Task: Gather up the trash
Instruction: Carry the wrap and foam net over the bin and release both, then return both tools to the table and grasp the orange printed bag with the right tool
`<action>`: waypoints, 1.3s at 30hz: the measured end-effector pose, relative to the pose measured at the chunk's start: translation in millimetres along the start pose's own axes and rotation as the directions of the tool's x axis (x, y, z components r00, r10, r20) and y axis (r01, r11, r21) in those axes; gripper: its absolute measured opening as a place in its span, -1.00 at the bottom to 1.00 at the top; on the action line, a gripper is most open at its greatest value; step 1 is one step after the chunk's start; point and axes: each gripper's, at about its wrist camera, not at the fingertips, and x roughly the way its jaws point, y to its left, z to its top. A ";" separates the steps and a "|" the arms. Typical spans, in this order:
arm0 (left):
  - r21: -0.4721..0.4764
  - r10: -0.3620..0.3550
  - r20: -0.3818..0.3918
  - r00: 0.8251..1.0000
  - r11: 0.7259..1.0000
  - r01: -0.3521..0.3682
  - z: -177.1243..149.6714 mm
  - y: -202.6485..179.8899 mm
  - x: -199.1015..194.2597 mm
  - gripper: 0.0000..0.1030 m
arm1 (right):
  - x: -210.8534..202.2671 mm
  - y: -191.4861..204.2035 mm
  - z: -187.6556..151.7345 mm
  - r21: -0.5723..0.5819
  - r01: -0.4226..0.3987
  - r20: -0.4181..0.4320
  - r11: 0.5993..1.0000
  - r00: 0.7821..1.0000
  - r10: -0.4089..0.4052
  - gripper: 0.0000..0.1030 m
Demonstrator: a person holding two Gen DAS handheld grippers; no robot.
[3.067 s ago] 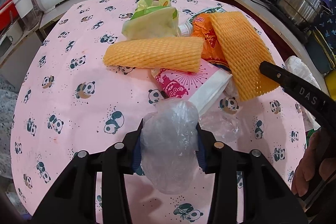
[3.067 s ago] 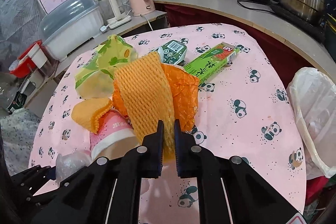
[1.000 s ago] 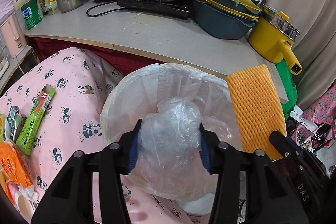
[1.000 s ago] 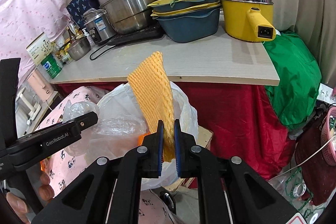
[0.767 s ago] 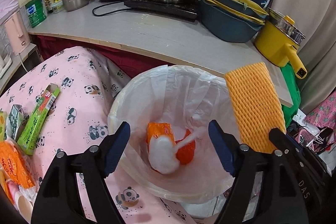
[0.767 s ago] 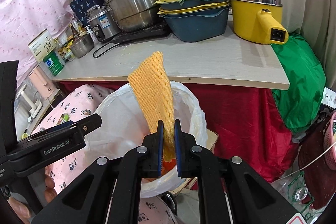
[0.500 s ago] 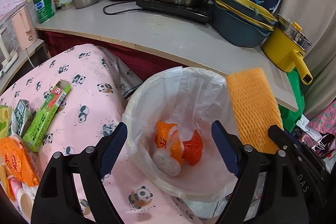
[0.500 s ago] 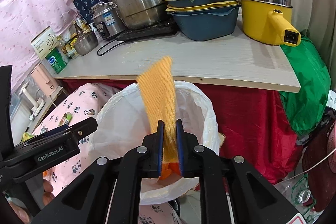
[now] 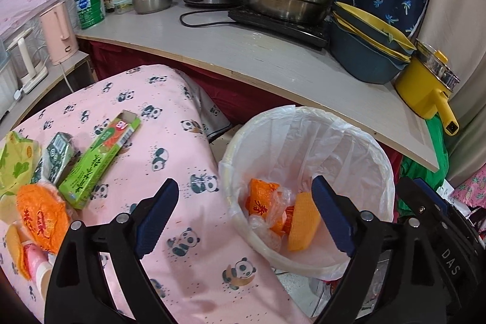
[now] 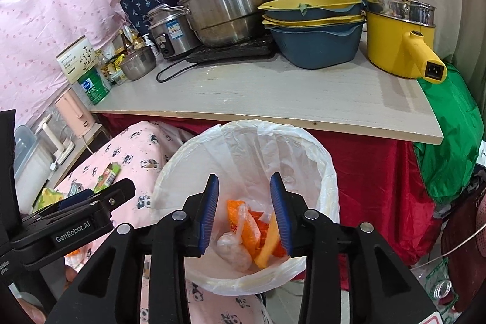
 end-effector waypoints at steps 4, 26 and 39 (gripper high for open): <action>-0.028 0.024 0.016 1.000 0.999 -0.024 -5.0 16.9 -15.9 0.66 | -8.6 15.1 -1.7 -0.019 -0.019 0.005 1.000 1.000 0.019 -0.27; -0.251 0.269 0.016 0.963 0.933 -0.257 -67.8 178.2 -111.6 0.71 | -35.8 170.2 -52.9 -0.215 -0.228 -0.098 0.950 0.973 0.211 -0.24; -0.361 0.330 -0.044 0.943 0.875 -0.323 -109.7 251.7 -128.7 0.71 | -22.6 237.6 -88.1 -0.289 -0.297 -0.185 0.910 0.950 0.252 -0.01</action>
